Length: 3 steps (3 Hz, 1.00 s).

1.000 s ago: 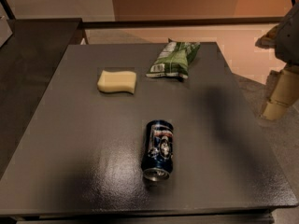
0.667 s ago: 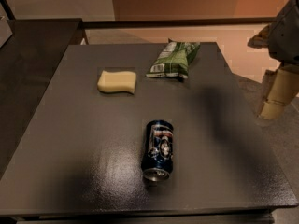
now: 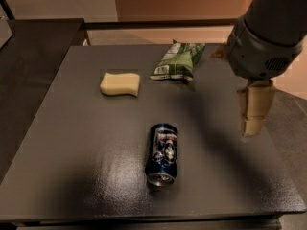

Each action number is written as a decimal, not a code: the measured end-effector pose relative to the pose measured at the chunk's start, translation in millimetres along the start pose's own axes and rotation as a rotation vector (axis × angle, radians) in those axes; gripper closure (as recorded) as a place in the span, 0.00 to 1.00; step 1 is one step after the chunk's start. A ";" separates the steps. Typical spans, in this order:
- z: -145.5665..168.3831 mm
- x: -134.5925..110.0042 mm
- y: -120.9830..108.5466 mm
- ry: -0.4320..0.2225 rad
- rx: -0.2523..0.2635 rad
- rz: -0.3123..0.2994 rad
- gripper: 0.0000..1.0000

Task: Place pepsi can upright

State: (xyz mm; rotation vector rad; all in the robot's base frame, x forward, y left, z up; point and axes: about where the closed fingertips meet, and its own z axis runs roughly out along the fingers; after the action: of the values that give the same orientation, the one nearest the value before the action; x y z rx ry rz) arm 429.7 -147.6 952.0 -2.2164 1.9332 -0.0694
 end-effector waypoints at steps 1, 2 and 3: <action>16.9 -23.9 14.8 0.015 -0.042 -0.181 0.00; 33.0 -50.8 32.8 0.017 -0.090 -0.397 0.00; 41.8 -78.4 41.4 -0.018 -0.130 -0.573 0.00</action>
Offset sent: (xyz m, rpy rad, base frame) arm -0.0583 0.0730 -0.0593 -0.1558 0.1082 0.6613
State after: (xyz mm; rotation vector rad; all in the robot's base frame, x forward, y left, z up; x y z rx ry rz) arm 384.9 -70.7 911.1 -2.7737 1.2663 -0.0064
